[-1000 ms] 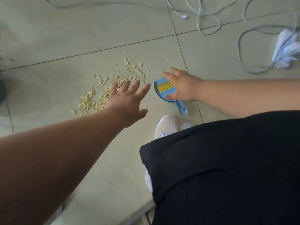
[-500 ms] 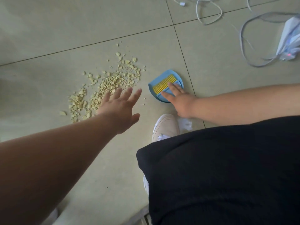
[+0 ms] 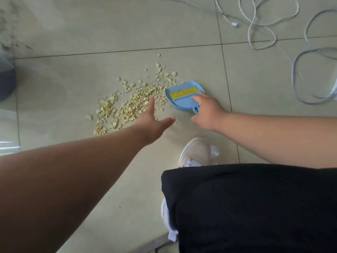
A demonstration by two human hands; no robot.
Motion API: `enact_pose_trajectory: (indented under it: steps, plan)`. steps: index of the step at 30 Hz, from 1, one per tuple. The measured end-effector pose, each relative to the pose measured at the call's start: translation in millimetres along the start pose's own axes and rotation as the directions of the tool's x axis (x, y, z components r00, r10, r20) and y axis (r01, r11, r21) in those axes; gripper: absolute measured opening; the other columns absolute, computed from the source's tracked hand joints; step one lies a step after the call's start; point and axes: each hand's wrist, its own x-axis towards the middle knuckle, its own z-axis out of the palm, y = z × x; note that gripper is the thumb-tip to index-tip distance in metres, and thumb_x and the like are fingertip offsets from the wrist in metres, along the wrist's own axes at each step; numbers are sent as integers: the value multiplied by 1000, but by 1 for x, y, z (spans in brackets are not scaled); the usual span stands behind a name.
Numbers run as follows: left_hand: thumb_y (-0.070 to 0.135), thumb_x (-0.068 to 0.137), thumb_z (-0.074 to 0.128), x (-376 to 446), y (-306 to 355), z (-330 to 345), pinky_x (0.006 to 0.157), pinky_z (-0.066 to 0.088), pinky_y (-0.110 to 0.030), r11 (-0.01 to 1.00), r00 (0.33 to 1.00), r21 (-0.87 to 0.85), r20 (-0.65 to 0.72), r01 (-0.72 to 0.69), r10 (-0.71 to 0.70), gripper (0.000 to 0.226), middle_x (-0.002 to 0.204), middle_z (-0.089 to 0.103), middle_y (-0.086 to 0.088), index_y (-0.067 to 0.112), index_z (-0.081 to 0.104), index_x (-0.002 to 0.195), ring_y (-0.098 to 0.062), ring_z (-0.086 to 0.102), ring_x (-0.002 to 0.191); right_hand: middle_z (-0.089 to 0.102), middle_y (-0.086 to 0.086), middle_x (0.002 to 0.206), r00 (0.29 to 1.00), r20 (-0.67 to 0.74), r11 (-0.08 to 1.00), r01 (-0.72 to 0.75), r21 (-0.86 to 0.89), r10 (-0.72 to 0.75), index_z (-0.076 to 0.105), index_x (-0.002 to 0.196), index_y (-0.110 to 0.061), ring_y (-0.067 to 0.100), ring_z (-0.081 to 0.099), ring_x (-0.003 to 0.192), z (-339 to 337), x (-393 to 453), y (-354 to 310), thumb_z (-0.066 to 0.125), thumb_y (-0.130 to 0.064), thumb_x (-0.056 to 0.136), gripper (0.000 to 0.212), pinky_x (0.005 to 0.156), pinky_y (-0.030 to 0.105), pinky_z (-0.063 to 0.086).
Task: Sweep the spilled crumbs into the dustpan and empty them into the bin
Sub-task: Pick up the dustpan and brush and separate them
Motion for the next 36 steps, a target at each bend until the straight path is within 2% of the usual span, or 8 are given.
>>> enact_pose_trajectory:
  steps: [3,6,9,11,15,20,22,36]
  plan:
    - [68,81,75,1,-3,0,127,30,-52,935,994,-338,39,109,-102,126,179,26,5,41,-9,171,-27,36,159,40,4,161,999,-42,986,15,166,-8,44,154,-13,24,57,129,2,-11,-29,79,-16,80,82,99,26,47]
    - [68,69,84,-4,-7,-2,121,40,-50,761,979,-617,105,202,-175,136,160,52,-2,29,6,173,-25,54,141,58,-1,141,1000,8,946,7,324,-10,49,150,-22,21,67,102,10,-22,-54,83,-21,74,83,80,27,52]
    - [49,98,73,-15,-6,-6,113,50,-43,666,984,-725,110,175,-138,65,143,70,0,23,54,154,-22,65,131,65,-7,129,988,98,888,61,456,-118,57,140,-29,18,71,101,16,-37,-73,79,-18,73,72,82,36,61]
    - [35,111,60,-18,-8,-10,100,60,-42,621,986,-767,106,161,-125,37,123,80,-1,16,65,142,-19,77,109,71,-5,117,969,129,856,117,504,-208,64,128,-30,20,74,95,18,-45,-83,74,-17,75,56,76,40,64]
    - [31,114,53,-25,-17,-25,77,65,-44,568,983,-803,138,183,-121,29,107,81,-7,15,67,133,-30,78,88,72,-11,110,937,180,880,197,433,-299,68,114,-32,12,69,104,12,-48,-92,69,-28,78,36,93,42,59]
    - [42,113,51,-33,-20,-36,78,67,-51,586,968,-778,248,228,-47,45,132,75,-12,15,62,146,-39,81,97,41,-7,155,899,270,938,340,68,-346,34,157,-24,10,45,138,3,-44,-91,82,-66,61,115,112,29,42]
    - [42,113,51,-34,-19,-35,79,66,-52,597,960,-767,278,235,-22,45,139,71,-14,16,60,148,-43,79,103,38,-6,157,889,304,939,337,73,-343,28,158,-25,11,44,139,5,-43,-91,81,-72,56,125,113,32,43]
    - [37,112,55,-40,-21,-48,77,66,-48,606,939,-740,342,294,-38,43,123,74,-16,10,62,144,-40,80,97,69,-12,106,878,294,918,317,237,-378,48,128,-39,12,69,99,-1,-56,-110,84,-45,62,74,85,43,61]
